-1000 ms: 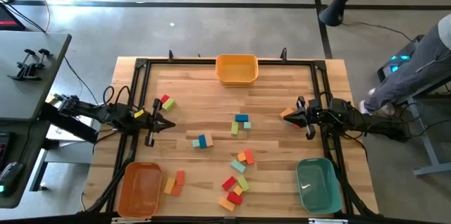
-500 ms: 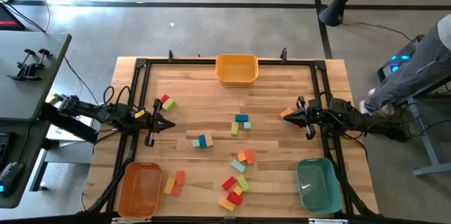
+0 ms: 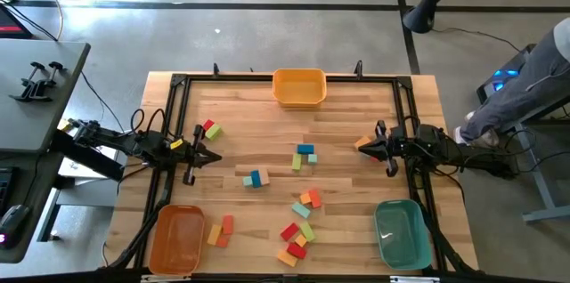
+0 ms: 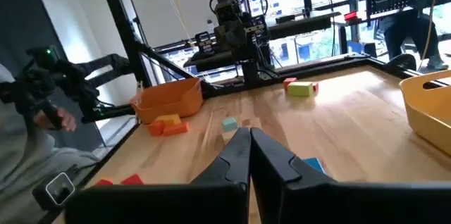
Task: Sort blocks by size
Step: Put the large orange rectangle block into the green bin
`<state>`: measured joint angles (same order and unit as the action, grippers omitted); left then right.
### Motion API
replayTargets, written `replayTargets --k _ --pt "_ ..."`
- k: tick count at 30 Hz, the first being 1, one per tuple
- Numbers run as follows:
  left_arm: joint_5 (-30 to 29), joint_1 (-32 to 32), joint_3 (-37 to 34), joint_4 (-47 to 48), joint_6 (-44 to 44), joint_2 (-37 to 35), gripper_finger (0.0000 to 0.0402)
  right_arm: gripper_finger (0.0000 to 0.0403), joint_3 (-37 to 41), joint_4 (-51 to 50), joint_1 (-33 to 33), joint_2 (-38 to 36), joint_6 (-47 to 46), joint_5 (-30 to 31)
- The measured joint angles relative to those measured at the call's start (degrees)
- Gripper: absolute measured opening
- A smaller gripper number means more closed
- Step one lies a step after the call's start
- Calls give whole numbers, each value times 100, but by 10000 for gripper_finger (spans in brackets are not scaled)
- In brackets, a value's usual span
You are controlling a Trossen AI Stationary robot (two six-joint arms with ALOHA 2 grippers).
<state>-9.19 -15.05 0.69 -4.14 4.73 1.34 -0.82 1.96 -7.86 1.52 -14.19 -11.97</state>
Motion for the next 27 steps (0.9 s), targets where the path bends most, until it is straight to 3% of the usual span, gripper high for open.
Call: replayTargets --k 4,10,15,19,23,27 --pt "0 0 0 0 0 0 0 0 1 75 0 1 -1055 362" --pt "0 -1 0 0 -2 0 0 0 1 446 0 0 -2096 1713" --pt "0 -1 0 -21 -410 0 0 0 24 700 129 37 -1567 1521" --pt "-66 3 0 -45 -788 -2 0 0 24 1647 541 411 -1183 1550" --pt "-106 3 0 -46 -878 0 0 0 24 3215 1138 1284 -385 1633" --pt "-106 3 0 -44 -871 0 0 0 24 4513 1691 2447 263 2266"
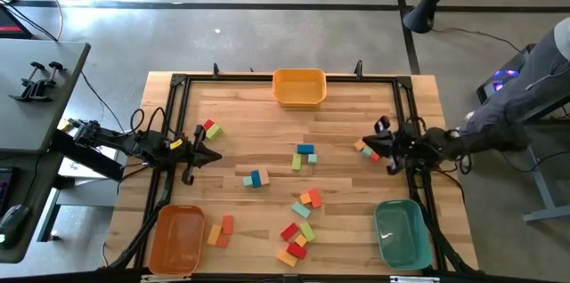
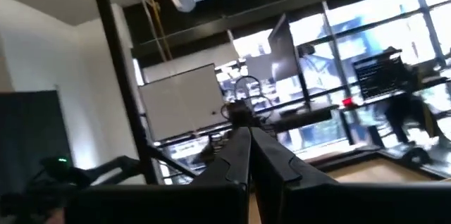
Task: Sort blocks by size
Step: Put the large orange rectangle block into the green bin
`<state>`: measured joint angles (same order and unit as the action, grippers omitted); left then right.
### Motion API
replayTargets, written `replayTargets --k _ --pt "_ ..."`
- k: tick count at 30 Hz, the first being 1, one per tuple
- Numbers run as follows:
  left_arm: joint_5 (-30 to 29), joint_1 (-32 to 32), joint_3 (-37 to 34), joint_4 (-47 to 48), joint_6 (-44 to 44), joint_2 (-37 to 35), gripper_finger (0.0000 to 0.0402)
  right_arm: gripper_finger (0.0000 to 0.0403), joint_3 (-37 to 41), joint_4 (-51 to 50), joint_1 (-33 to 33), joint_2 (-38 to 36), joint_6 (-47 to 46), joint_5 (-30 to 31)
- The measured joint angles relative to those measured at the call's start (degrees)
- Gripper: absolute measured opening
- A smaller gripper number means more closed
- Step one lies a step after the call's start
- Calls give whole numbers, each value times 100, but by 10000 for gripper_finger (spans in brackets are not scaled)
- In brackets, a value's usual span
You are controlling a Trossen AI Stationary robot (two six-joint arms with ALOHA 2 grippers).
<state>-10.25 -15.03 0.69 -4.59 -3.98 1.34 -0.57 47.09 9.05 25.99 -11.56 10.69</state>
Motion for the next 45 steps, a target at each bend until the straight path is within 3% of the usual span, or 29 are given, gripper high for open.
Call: replayTargets --k 7,11,17,21,26,30,34,38,45 --pt "-17 0 0 17 12 0 0 0 -590 252 241 1465 547 551" --pt "-143 0 0 17 11 0 0 0 -1247 -235 69 1876 671 1056" --pt "-235 0 0 -2 -260 -2 0 7 -3013 -3805 -125 2154 800 1986" --pt "-235 -4 0 5 -562 -2 0 47 -4475 -6924 -147 2639 150 2212" --pt "-260 -4 0 36 -646 -1 0 126 -5769 -10413 -415 3526 -1521 1653" --pt "-421 -4 0 -26 -646 -1 0 193 -5964 -11826 -727 4131 -2434 653" --pt "-447 0 0 -164 -644 -1 0 251 -5608 -11997 -875 4525 -2847 -389" --pt "-452 0 0 -269 -587 0 0 286 -5114 -11970 -991 4766 -2962 -914" --pt "-456 0 0 -288 -268 -2 0 298 -4449 -11806 -1315 4831 -3107 -1026"
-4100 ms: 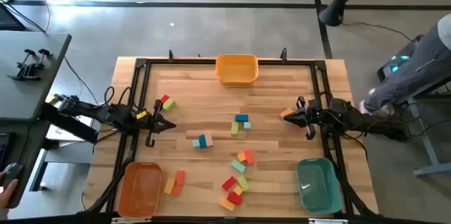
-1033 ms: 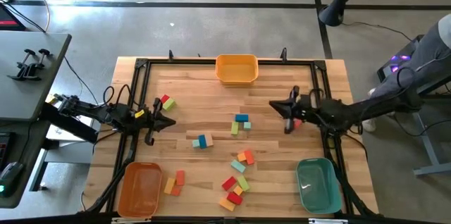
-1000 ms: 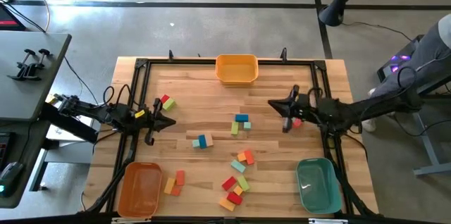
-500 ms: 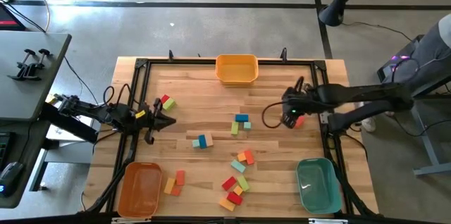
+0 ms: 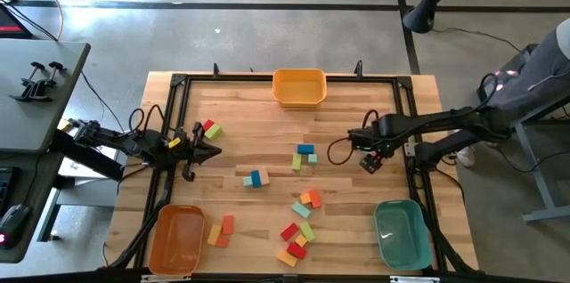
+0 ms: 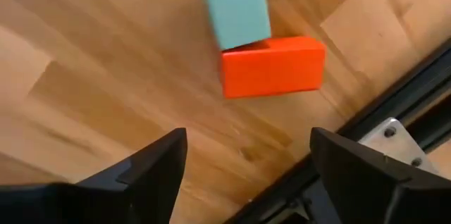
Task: Sort blocks by size
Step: Put the large orange rectangle block into the green bin
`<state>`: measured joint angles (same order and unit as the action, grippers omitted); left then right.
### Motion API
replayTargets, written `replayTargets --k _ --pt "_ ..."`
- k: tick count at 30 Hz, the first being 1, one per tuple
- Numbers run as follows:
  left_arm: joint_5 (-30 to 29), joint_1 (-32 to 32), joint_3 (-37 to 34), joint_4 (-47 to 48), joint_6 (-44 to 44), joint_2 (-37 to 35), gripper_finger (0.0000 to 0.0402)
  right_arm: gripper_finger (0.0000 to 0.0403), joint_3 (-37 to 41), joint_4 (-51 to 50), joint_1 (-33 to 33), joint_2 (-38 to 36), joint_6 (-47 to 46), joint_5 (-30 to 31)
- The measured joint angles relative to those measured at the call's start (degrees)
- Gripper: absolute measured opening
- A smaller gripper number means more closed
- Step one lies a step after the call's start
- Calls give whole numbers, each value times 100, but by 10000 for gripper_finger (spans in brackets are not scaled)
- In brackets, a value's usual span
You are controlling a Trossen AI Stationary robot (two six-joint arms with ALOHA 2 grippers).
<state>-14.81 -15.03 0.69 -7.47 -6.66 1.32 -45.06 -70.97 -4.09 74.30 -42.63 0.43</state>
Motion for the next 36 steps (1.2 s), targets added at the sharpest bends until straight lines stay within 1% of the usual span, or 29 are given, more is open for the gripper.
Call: replayTargets --k 7,10,14,18,20,22,23,25,27,29,31,32,33,36 --pt "0 0 0 -17 44 0 0 299 658 874 -407 0 168 17" --pt "0 0 0 -17 37 0 0 299 735 909 -529 0 269 63" --pt "0 0 0 -17 31 0 0 299 737 1032 -529 0 607 227" --pt "1 0 0 -15 -31 1 0 299 726 1365 -398 -5 886 -98" --pt "1 0 0 -15 -59 2 0 299 719 1628 -286 -9 892 -462" --pt "2 0 0 -15 -61 0 0 299 634 1841 -169 -9 828 -951" --pt "2 0 0 -15 -61 0 0 299 545 1900 -92 -5 816 -1082" --pt "-5 0 0 -17 -62 0 0 299 314 1925 90 6 883 -1101" --pt "-62 0 0 -13 -63 0 0 299 56 1953 299 1 1218 -1035" --pt "-82 0 0 -15 -63 0 0 299 -133 2108 539 0 1830 -833" --pt "-89 0 0 -14 -63 0 0 299 -190 2345 801 -2 2309 -243" --pt "-96 0 0 -15 -59 0 0 299 -179 2469 910 -2 2528 -60" --pt "-96 0 0 -13 -39 0 0 299 -160 2604 1007 2 2893 -49" --pt "-98 0 0 -11 -28 0 0 299 -136 3181 1346 88 4248 -290"
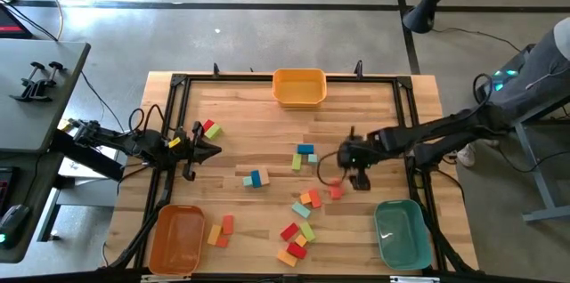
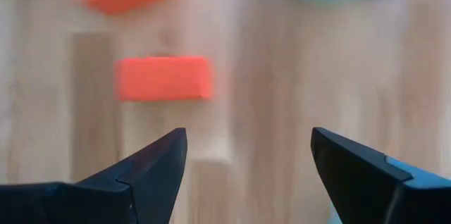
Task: Sort blocks by size
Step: Put the large orange rectangle block into the green bin
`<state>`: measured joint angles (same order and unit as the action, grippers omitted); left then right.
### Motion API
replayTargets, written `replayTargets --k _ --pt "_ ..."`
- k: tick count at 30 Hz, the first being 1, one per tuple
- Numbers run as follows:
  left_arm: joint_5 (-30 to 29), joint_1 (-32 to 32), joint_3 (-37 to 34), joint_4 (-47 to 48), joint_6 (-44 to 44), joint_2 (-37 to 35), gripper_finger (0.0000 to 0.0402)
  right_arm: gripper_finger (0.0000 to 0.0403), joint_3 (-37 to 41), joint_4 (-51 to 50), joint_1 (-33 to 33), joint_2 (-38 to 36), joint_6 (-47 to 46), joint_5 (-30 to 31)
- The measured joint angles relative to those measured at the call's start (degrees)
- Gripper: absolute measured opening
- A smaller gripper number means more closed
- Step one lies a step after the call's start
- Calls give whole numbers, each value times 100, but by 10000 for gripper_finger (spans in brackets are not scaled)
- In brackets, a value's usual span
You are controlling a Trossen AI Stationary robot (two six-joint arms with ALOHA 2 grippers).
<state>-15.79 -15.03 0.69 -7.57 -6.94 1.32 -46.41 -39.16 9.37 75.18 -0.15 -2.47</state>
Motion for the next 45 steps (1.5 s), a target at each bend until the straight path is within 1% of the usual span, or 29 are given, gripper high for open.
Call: replayTargets --k 4,6,8,12,17,22,25,27,29,31,34,38,39,40,42,45 --pt "-2 0 0 2 3 2 0 299 2 827 440 252 1493 19" --pt "-26 0 0 -2 10 0 0 299 2 1153 548 479 1912 23" --pt "-38 0 0 -2 11 1 0 299 2 1371 603 765 2163 -123" --pt "-154 0 0 -3 11 0 0 299 -117 1308 625 1313 2458 -247" --pt "-429 0 0 -4 11 0 0 299 -308 1265 536 1752 2989 -471" --pt "-448 0 0 0 11 0 0 293 -343 1106 438 2090 3156 -480" --pt "-450 -1 0 0 11 1 0 267 -352 1125 439 2170 2764 -394" --pt "-454 0 0 1 11 0 0 240 -381 1113 447 2181 2113 -248" --pt "-461 -1 0 -1 36 1 0 209 -618 783 445 2211 1408 56" --pt "-462 -1 0 -11 200 0 0 174 -1035 214 403 2213 826 246" --pt "-461 0 0 -75 419 2 0 112 -1899 -605 380 2207 297 215" --pt "-461 -2 0 -183 514 0 0 22 -3030 -1798 669 2163 -540 257" --pt "-461 -2 0 -184 514 0 0 11 -3217 -1981 810 2112 -796 393" --pt "-461 -2 0 -180 525 0 0 10 -3355 -2103 986 2059 -1106 576" --pt "-459 -2 0 -181 528 2 0 15 -3557 -2279 1349 1979 -1791 971" --pt "-450 -2 0 -181 593 2 0 7 -3630 -2645 1911 1926 -3079 1114"
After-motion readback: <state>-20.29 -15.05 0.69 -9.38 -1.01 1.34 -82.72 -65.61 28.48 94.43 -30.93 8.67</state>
